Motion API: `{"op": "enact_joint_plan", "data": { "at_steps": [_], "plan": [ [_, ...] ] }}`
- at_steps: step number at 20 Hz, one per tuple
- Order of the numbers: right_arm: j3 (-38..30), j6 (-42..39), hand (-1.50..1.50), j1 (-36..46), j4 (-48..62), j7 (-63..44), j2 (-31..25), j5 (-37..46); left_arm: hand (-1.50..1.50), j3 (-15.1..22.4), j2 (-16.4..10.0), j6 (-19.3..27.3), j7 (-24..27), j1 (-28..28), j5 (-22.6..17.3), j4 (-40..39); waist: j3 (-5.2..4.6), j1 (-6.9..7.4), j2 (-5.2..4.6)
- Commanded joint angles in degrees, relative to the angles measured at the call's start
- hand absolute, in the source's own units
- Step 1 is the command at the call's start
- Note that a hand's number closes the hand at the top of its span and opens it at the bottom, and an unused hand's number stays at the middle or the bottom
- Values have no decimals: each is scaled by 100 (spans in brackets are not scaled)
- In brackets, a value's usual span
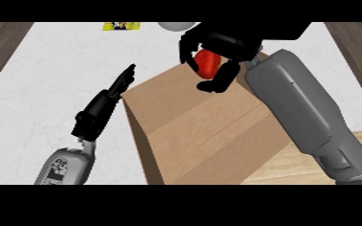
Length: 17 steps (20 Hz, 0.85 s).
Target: Pick the tomato from the tray and place it in the cardboard box
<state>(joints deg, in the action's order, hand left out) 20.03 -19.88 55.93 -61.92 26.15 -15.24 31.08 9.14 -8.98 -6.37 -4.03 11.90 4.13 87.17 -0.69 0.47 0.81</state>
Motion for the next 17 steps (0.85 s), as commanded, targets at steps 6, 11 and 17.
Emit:
{"op": "enact_joint_plan", "data": {
  "at_steps": [6, 11, 17],
  "plan": [
    [-171, -79, -150, -189, 1065, 200, 821, -522, 0, -80, 53, -11, 60, 144, -23, -102, 69, 102, -163],
    [-1075, -422, -150, -242, 1376, 321, 774, -1626, 0, -28, 7, -60, 15, 47, -13, 97, 80, 174, -192],
    [-1945, -1199, -150, 3, 1988, 61, 523, -2743, 0, -81, 33, -41, -145, 180, -48, 93, 78, 150, -192]
  ]
}}
